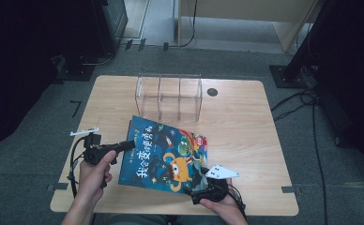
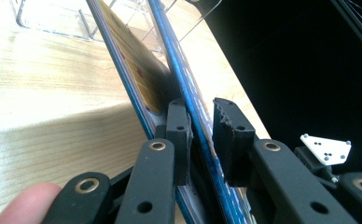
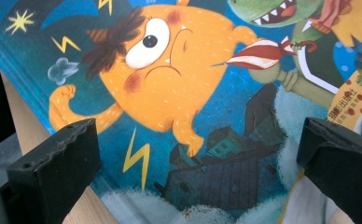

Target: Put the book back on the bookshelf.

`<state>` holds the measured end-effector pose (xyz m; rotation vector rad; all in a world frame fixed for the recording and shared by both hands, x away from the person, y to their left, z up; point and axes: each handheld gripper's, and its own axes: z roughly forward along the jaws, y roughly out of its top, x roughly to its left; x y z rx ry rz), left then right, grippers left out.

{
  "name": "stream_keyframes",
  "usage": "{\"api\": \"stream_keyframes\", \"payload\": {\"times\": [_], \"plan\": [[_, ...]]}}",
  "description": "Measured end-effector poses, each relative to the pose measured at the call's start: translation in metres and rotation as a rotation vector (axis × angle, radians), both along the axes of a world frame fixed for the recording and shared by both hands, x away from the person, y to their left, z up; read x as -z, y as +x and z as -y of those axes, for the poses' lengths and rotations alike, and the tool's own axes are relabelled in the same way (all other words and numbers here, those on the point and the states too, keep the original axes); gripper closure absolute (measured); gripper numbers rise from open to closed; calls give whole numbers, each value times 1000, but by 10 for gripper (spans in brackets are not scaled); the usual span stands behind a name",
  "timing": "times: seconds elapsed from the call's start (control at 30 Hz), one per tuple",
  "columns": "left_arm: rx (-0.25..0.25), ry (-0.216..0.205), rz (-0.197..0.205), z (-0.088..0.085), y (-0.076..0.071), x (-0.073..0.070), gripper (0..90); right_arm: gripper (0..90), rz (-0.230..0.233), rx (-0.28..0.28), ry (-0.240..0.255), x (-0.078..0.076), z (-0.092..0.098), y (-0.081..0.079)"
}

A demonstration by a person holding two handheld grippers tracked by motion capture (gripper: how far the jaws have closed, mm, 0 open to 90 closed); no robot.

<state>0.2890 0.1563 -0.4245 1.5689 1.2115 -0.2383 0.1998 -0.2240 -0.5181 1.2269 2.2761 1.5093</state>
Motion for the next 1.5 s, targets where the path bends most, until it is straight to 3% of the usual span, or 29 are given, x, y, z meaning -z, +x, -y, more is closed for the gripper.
{"api": "stream_keyframes", "payload": {"times": [0.2, 0.27, 0.3, 0.43, 0.73, 0.8, 0.9, 1.03, 1.23, 1.5], "plan": [[-4, -2, 14, 1, -1, -6, 774, 0, 8, -14, -14, -1, -5, -5], [-5, 8, 19, 1, -2, -8, 773, 0, 7, -16, -12, -1, -5, -5], [-12, 41, 40, 3, -4, -12, 772, 0, -4, -22, -10, -2, -6, -5], [-19, 50, 52, 4, -5, -17, 764, 0, -23, -25, -5, -3, -10, -5], [-67, 48, 51, -5, -3, -18, 793, 0, -39, -26, -10, -4, -22, 2], [-70, 30, 39, -9, -3, -14, 799, 0, -41, -24, -12, -5, -26, 4], [-98, 9, 20, -13, -2, -6, 811, 0, -14, -14, -48, -6, -31, 3], [-97, -7, 7, -17, 0, 0, 815, 0, -4, -27, -64, -5, -30, -2], [-99, -13, 5, -17, 0, 0, 817, 0, 31, -59, -122, -3, -32, -13], [-98, -30, 1, -15, 0, -4, 813, 0, 69, -30, -148, -2, -36, -19]]}}
